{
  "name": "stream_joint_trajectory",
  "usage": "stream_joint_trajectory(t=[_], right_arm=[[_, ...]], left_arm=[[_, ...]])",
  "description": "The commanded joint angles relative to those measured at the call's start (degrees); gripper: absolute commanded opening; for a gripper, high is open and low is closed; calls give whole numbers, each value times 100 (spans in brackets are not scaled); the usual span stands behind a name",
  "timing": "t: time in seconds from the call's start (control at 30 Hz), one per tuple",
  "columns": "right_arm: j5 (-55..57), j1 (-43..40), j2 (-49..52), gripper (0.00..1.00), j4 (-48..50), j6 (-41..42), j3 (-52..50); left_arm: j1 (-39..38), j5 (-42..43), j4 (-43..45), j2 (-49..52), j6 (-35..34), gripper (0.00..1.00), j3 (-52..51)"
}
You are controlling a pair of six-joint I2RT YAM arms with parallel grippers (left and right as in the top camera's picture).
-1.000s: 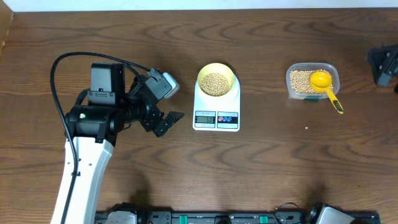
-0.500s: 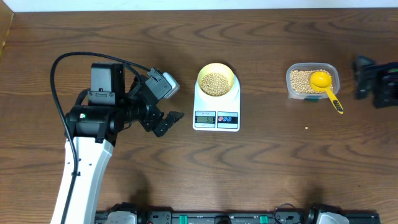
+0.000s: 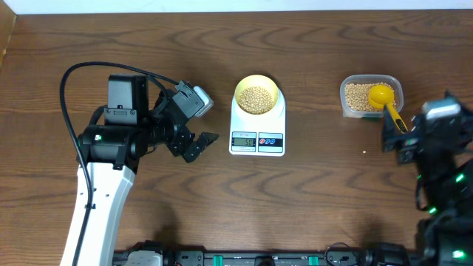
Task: Scoop item into bowl and weigh 50g on scale
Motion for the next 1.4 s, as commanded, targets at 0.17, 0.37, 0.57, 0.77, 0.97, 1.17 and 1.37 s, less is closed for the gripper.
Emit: stream_joint_trajectory(t=[0.17, 0.37, 0.57, 0.77, 0.97, 1.17, 1.37], right_arm=[[136, 341, -1515, 99, 984, -66, -1919], [219, 343, -2413, 99, 1711, -66, -3139], [221, 343, -3034, 99, 2048, -66, -3886], [256, 343, -3276, 99, 2031, -66, -4179], [498, 361, -3351, 99, 1773, -66, -4365], [691, 350, -3348, 99, 1419, 63, -4363], [684, 332, -3348, 99, 1440, 66, -4363]], left_arm=[[24, 50, -2, 0, -70, 99, 85], [24, 50, -2, 0, -68, 99, 83], [24, 50, -2, 0, -70, 99, 85], [24, 50, -2, 0, -68, 99, 85], [24, 50, -2, 0, -68, 99, 83], [24, 50, -2, 0, -70, 99, 83], [24, 50, -2, 0, -70, 99, 85]])
